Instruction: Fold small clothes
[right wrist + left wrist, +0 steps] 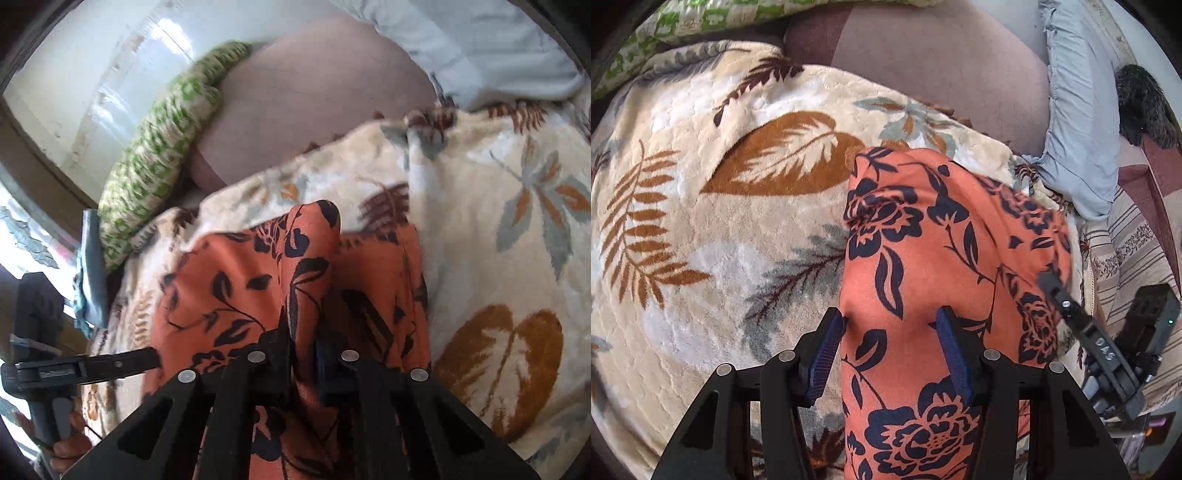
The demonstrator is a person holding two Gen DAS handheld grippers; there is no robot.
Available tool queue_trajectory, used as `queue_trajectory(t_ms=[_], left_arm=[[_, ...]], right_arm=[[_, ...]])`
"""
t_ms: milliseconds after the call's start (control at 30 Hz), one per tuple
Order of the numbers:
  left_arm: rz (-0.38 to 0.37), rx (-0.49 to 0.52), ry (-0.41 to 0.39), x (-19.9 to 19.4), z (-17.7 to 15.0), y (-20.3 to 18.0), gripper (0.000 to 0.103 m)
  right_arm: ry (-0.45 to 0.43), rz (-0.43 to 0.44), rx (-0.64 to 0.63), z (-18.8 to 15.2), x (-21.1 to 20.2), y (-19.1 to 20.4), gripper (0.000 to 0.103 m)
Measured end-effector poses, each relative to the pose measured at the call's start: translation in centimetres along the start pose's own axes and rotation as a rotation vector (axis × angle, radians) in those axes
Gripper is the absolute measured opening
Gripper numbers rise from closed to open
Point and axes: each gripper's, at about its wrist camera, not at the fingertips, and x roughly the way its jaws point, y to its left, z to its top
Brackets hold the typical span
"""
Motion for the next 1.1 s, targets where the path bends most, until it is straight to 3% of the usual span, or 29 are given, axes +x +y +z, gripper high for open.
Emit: queue_trajectory(t_ms=[67,200,267,367,467,533,600,667,700,767,800,867,900,933,1000,1100], left_arm=[[0.042,0.005,-0.019,0.7,-0.1,-0.4,0.052],[0.097,0.004,0.065,5.6,-0.5,-0.8,0.058],[0.093,0.004,0.054,5.3,-0.4,-0.9,0.057],[0.062,0.020,0.039,2.5,-0.9,-0.8,0.053],[0.031,0.049,-0.006,-0.9,-3.1,-0.8,0.053],[0.030,0.075,-0.021,-2.2,-5.6,-1.2,0.053],[0.052,0.110,0.011,-1.5,-8.3,-1.6,0.054],[0.132,0.165,0.040,0.4,-10.1,-2.1,0.057],[0.169,0.184,0.046,1.2,-10.8,-2.2,0.058],[0.177,0.184,0.045,1.0,-11.0,-2.3,0.057],[0.153,0.167,0.052,0.1,-11.0,-2.3,0.055],[0.087,0.154,0.046,-2.3,-10.7,-1.8,0.053],[0.068,0.149,0.022,-3.5,-10.4,-1.7,0.053],[0.054,0.135,-0.013,-4.7,-10.0,-1.3,0.054],[0.038,0.103,-0.043,-5.9,-9.0,-0.7,0.056],[-0.004,0.061,0.002,-5.4,-7.8,0.1,0.056]], right_arm=[[0.006,-0.029,0.022,0.6,0.2,-1.1,0.009],[0.127,-0.155,0.026,-0.9,4.2,-3.8,0.009],[0.100,-0.109,0.066,-0.8,3.2,-4.2,0.010],[0.077,-0.038,0.098,-0.9,-0.3,-3.8,0.021],[0.037,0.082,0.094,-2.9,-4.3,-2.8,0.027],[0.028,0.116,0.075,-5.1,-5.9,-2.1,0.028],[0.078,0.042,0.047,-7.4,-5.3,-1.8,0.026],[0.128,-0.063,-0.001,-9.3,-4.0,-1.8,0.022],[0.122,-0.086,-0.031,-9.9,-4.0,-1.5,0.021],[0.135,-0.115,-0.057,-9.6,-4.9,-0.3,0.021],[0.138,-0.094,-0.042,-9.2,-5.6,0.1,0.027],[0.076,-0.015,0.015,-8.1,-8.0,-0.2,0.028],[0.030,0.000,0.054,-7.5,-9.1,-0.8,0.039],[-0.012,-0.008,0.101,-6.9,-10.0,-1.6,0.059],[-0.058,-0.033,0.176,-6.1,-10.6,-3.4,0.077],[0.013,-0.001,0.268,-5.7,-8.4,-5.9,0.077]])
